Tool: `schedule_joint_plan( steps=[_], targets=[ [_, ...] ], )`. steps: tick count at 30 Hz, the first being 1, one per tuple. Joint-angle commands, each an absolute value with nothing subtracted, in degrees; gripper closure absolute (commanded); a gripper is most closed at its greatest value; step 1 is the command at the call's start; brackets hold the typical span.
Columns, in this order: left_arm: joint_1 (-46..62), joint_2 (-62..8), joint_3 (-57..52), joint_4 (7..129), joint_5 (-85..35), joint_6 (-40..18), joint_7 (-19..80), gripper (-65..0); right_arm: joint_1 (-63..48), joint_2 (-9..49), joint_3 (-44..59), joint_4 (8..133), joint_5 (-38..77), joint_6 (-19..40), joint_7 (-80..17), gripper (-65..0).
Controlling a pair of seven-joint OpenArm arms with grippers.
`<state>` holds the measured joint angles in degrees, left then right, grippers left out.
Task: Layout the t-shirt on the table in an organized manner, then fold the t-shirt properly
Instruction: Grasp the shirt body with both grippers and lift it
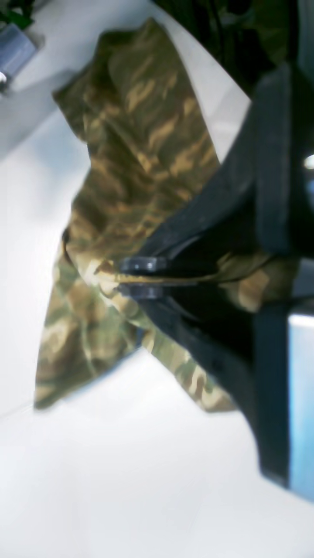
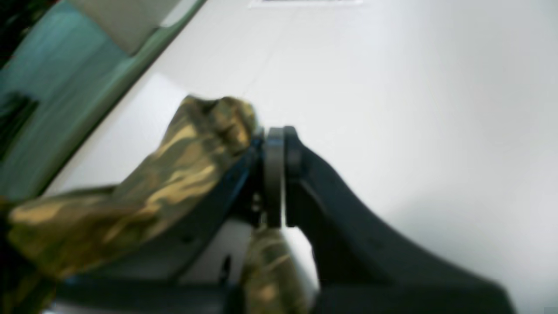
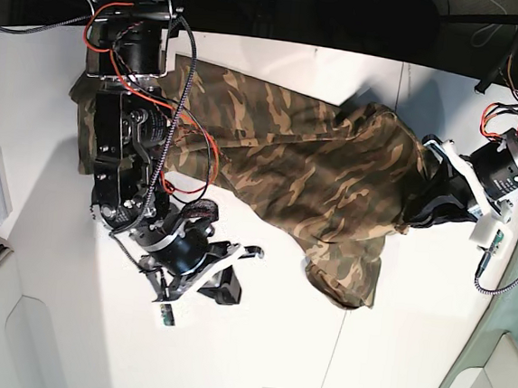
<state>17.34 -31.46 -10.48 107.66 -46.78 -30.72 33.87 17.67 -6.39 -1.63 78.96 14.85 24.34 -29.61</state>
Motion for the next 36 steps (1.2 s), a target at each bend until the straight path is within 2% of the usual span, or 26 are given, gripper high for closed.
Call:
schedule_joint_plan(
  steps=[1,3,4,5,10,11,12,15,16,25,31,36],
  targets=[
    [17.7,-32.2,-10.9,108.9,-48.6,-31.6,32.8,0.0,18.5,-7.4,-2.8,78.9,15.8,25.1,-27.1,-12.5],
    [18.9,-31.9,-10.9,108.9,-49.4,-33.7,32.9,0.0,18.0,-7.7,-5.1,75.2,14.9,24.6,-23.5,-32.5],
    [19.5,-31.7,-10.9,108.9,-49.6,-34.5,32.9,0.0,18.1,-7.8,-6.5,72.4,13.5,24.6,-20.5,-38.6],
    [20.1,-31.3,-10.9,108.9,-50.1,-35.3,33.1,0.0,18.4,-7.8,-8.0,69.0,11.9,24.6,-17.1,-40.6],
    [23.4,-29.3,-10.9,108.9,-51.3,-37.3,33.1,0.0,19.9,-8.1,-15.7,51.3,7.8,23.5,-4.4,-40.1],
    [24.0,-28.9,-10.9,108.9,-51.2,-37.4,33.1,0.0,19.9,-8.5,-17.0,48.8,6.3,23.5,-3.6,-37.5],
    [24.5,-28.4,-10.9,108.9,-51.2,-37.4,33.1,0.0,19.8,-8.7,-18.1,47.0,4.6,23.4,-3.2,-32.3],
    [24.9,-27.0,-10.9,108.9,-51.2,-37.4,33.1,0.0,19.1,-8.6,-21.1,45.4,1.4,22.0,-2.0,-5.0],
    [24.9,-26.8,-10.9,108.8,-51.0,-37.4,33.1,0.0,18.8,-8.6,-21.1,45.6,1.0,21.8,-1.0,0.0],
    [25.1,-26.5,-10.9,108.8,-49.9,-37.6,34.6,0.0,18.2,-8.6,-13.1,60.9,-0.3,21.8,-1.4,0.0],
    [25.1,-26.5,-10.9,108.8,-49.9,-39.5,35.4,0.0,15.5,-8.4,-5.2,79.4,0.1,23.0,-12.0,0.0],
    [25.1,-26.7,-10.9,108.8,-49.9,-39.5,36.5,0.0,8.0,-6.5,-4.4,92.6,6.6,23.8,-18.7,0.0]
  ],
)
